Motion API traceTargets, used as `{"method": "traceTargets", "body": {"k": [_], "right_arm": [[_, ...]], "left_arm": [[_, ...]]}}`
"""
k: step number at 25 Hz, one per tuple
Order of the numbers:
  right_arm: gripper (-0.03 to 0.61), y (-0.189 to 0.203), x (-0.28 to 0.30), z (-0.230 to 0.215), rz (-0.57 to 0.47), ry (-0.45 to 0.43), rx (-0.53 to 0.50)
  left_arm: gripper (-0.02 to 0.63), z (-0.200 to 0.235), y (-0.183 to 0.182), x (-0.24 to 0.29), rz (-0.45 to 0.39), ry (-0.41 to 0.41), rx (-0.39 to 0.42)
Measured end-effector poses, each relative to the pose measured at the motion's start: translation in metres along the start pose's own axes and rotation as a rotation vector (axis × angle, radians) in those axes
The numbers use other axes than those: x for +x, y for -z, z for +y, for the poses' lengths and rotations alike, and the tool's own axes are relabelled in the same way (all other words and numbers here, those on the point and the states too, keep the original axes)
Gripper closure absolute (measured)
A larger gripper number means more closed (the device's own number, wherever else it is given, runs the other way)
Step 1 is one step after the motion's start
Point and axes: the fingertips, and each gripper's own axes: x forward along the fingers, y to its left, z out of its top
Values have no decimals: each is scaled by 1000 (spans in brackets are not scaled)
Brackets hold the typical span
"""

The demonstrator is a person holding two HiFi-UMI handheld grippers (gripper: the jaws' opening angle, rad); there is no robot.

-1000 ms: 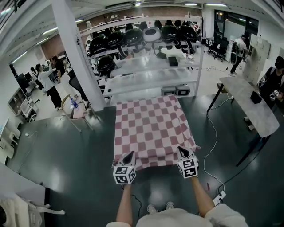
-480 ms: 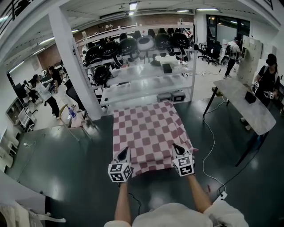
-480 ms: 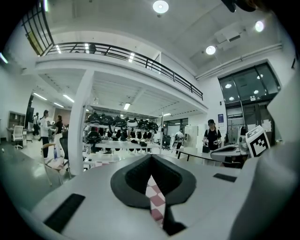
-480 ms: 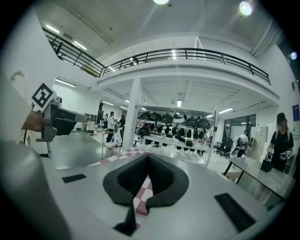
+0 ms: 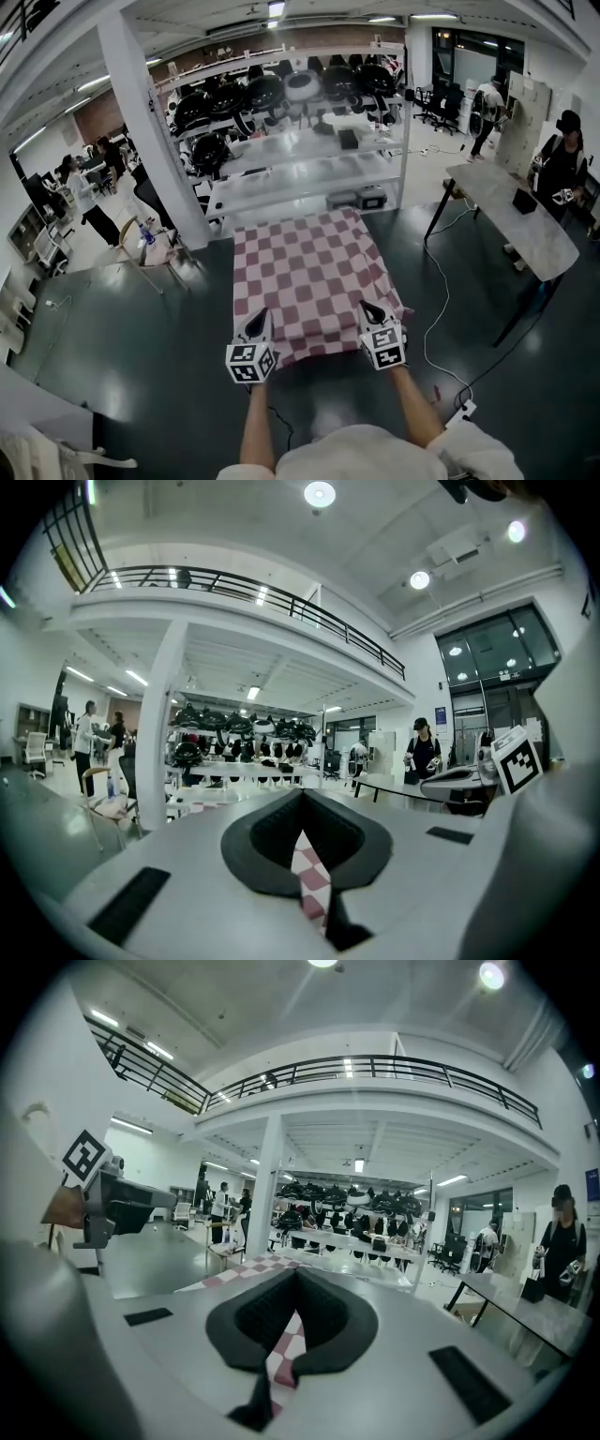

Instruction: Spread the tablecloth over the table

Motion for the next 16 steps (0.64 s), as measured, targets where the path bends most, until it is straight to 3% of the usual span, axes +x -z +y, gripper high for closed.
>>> {"method": "traceTargets", "body": {"k": [16], "right_arm": [[565, 14, -4, 1, 15, -35, 1]], "left_arm": [[588, -14, 16, 5, 31, -12, -8]]}}
